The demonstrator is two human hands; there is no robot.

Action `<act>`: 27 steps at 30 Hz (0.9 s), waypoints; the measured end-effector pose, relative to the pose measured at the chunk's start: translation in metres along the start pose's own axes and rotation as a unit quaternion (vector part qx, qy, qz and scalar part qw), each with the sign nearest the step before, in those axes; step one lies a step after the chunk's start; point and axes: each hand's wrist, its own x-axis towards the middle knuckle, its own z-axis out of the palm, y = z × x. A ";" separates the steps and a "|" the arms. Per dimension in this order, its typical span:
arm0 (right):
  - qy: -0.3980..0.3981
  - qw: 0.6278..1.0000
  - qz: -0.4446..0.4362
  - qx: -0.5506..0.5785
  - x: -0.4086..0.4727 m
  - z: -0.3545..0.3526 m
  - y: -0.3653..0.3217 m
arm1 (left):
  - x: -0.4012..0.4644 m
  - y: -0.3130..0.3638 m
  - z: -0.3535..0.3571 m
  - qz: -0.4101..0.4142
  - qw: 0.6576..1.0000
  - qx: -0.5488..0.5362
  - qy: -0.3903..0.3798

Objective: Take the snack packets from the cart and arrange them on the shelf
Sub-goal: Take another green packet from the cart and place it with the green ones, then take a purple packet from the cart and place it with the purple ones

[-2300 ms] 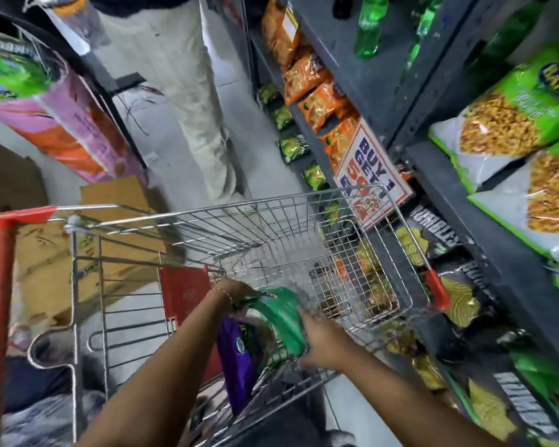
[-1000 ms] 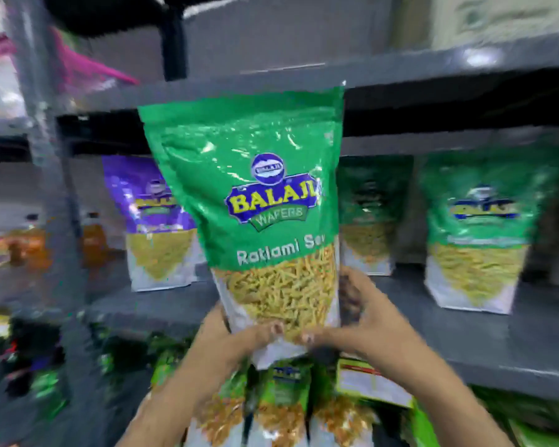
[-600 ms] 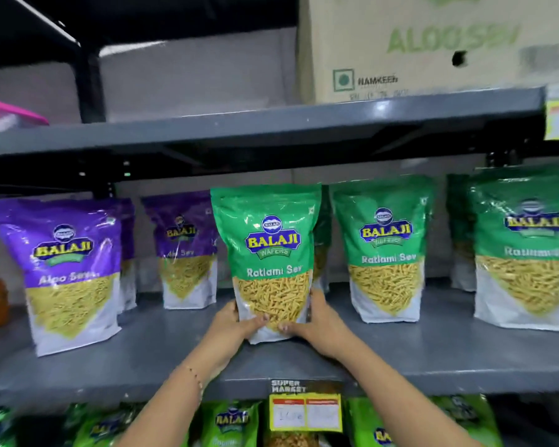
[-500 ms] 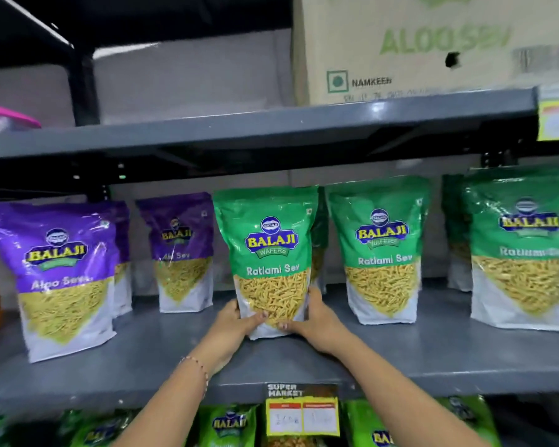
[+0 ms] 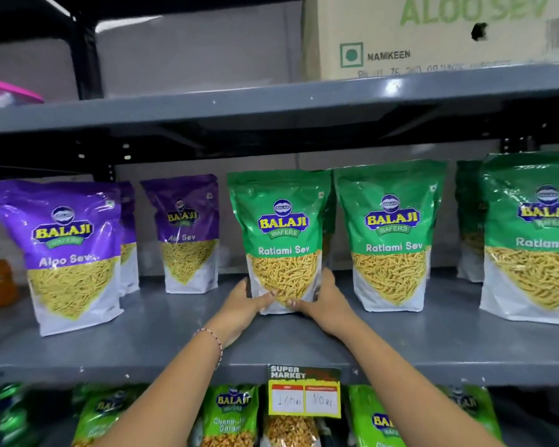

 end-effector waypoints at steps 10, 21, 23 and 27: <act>-0.023 0.943 -0.287 0.168 -0.135 0.122 -0.055 | -0.214 -0.025 -0.097 0.074 0.946 -0.198 0.246; -0.609 0.776 -0.158 -0.041 -0.329 0.390 0.063 | -0.568 -0.262 -0.150 -0.471 0.697 0.113 0.529; -0.698 0.693 -0.142 -0.112 -0.364 0.415 0.078 | -0.625 -0.284 -0.146 -0.544 0.627 0.124 0.543; -0.796 0.561 -0.130 -0.187 -0.427 0.461 0.105 | -0.701 -0.351 -0.128 -0.596 0.608 0.012 0.524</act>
